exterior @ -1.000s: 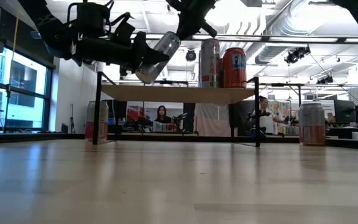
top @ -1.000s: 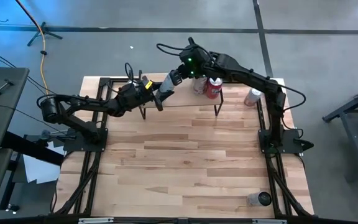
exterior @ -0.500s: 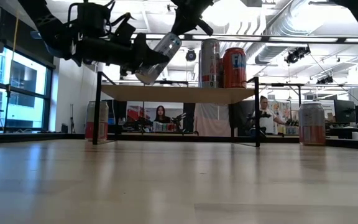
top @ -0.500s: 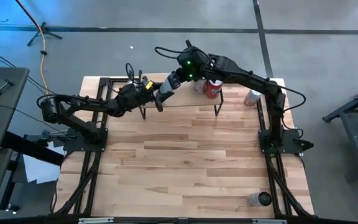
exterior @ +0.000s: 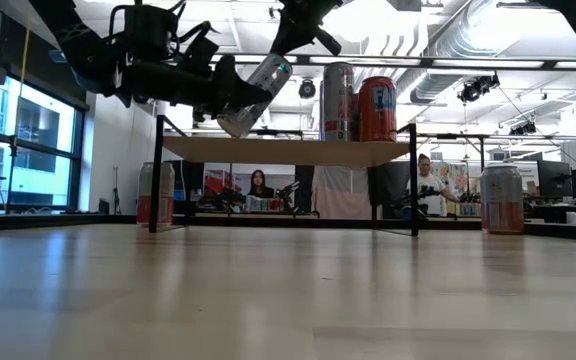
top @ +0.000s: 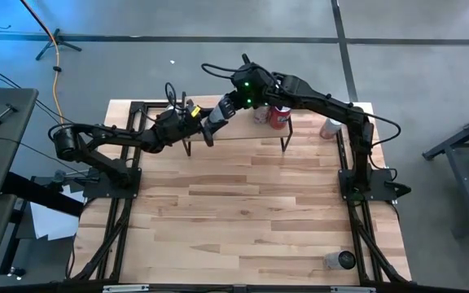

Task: Place canned beverage on shelf
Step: Put the top black blue soda can on the shelf

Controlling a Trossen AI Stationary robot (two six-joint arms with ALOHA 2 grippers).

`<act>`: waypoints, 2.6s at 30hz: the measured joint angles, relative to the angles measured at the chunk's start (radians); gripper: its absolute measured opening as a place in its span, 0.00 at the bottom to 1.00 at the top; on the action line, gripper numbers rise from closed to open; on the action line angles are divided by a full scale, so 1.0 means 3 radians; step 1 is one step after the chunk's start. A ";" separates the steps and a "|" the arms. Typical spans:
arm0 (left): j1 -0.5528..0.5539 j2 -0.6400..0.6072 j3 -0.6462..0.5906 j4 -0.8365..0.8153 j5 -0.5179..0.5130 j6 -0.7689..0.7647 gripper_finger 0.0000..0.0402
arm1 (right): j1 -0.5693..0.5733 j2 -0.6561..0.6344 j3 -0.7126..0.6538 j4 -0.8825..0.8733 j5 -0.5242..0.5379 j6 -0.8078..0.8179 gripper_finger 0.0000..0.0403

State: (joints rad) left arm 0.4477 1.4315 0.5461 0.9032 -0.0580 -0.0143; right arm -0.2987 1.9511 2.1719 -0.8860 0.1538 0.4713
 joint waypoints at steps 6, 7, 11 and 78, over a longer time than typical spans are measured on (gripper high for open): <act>-0.0017 -0.0006 0.0000 -0.0155 0.0008 -0.0111 0.52 | 0.0004 0.0004 -0.0001 -0.0048 -0.0006 0.0000 0.00; -0.0017 -0.0006 0.0000 -0.0184 0.0007 -0.0112 0.52 | 0.0004 0.0004 -0.0003 -0.0048 -0.0006 0.0000 0.00; -0.0013 -0.0008 0.0004 -0.0212 -0.0009 -0.0104 0.53 | 0.0010 0.0005 -0.0003 -0.0026 -0.0046 0.0000 0.00; -0.0014 -0.0001 -0.0003 -0.0067 0.0153 -0.0035 0.58 | -0.0053 0.0108 0.0237 -0.0570 0.0231 -0.0294 0.00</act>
State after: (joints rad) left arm 0.4435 1.4311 0.5453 0.8831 -0.0121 -0.0248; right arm -0.3145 1.9835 2.2429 -1.0569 0.2232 0.3832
